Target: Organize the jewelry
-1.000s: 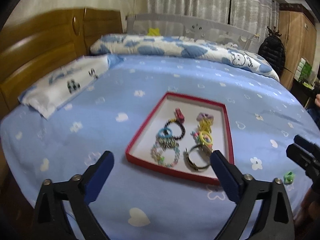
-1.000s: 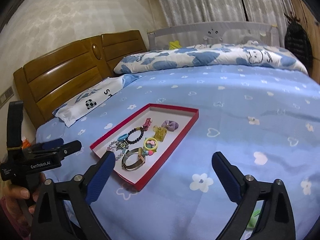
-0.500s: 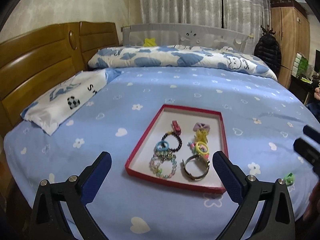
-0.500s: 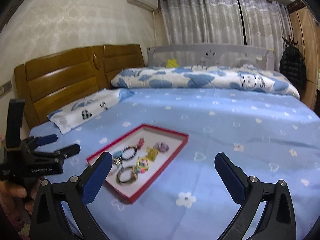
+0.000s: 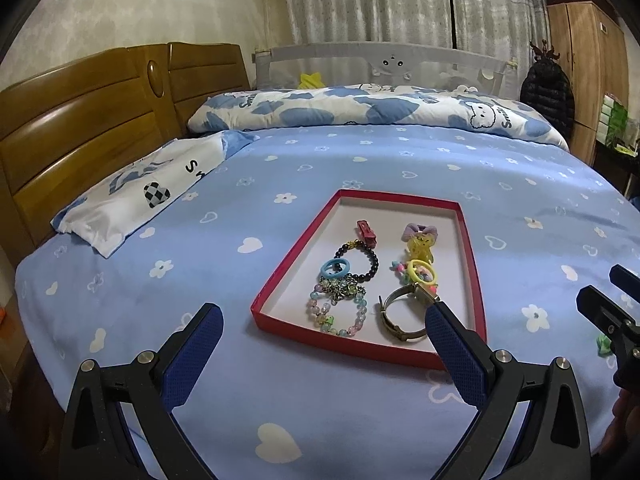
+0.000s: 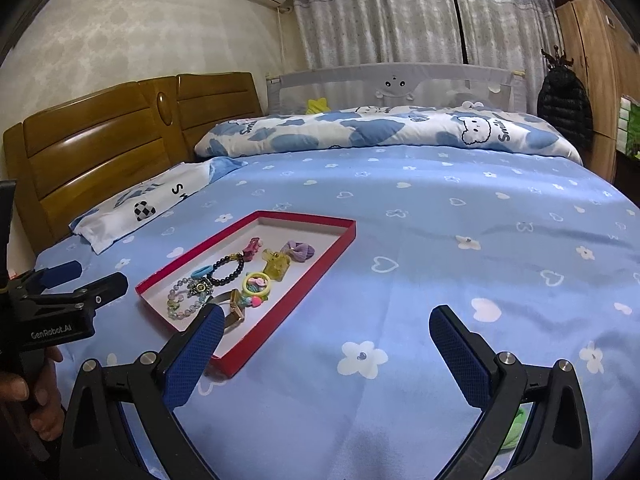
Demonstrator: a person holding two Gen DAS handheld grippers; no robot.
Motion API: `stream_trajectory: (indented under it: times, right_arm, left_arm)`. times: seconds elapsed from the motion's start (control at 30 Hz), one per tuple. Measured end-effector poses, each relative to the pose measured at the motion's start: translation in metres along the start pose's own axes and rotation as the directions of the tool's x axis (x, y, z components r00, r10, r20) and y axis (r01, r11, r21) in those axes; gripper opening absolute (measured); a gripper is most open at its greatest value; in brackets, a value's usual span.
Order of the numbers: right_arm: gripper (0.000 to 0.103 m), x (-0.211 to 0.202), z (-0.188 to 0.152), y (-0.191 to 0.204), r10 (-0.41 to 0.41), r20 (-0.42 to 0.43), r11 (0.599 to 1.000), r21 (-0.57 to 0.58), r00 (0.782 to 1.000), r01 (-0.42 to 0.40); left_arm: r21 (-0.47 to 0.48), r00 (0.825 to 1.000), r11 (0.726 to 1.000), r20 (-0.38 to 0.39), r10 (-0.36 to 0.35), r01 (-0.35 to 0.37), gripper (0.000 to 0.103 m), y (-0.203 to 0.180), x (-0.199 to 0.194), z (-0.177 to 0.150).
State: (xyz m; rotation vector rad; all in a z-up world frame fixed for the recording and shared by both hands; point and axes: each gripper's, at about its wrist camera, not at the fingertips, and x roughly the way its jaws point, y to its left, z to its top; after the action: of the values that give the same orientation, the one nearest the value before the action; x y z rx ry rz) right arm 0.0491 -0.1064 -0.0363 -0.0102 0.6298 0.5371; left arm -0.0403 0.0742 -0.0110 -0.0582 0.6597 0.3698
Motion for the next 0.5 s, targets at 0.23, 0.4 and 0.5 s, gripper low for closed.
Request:
stream_trajectory:
  times: [0.23,0.4,0.5]
  right_arm:
    - [0.103,-0.001,0.002,0.003,-0.002,0.01,1.0,-0.002,1.0,0.002]
    - [0.103,-0.006,0.007,0.008,-0.002,0.028,1.0,-0.011,1.0,0.002]
    - [0.103,-0.009,0.009,0.009,-0.003,0.041,1.0,-0.013,0.999,0.004]
  left_arm:
    - [0.0,1.0,1.0,0.005,-0.012,0.012,0.102,0.003,-0.004,-0.001]
    - [-0.006,1.0,1.0,0.016,-0.015,0.015,0.102,0.006,-0.01,0.002]
    - [-0.008,1.0,1.0,0.025,-0.012,0.012,0.102,0.005,-0.014,0.001]
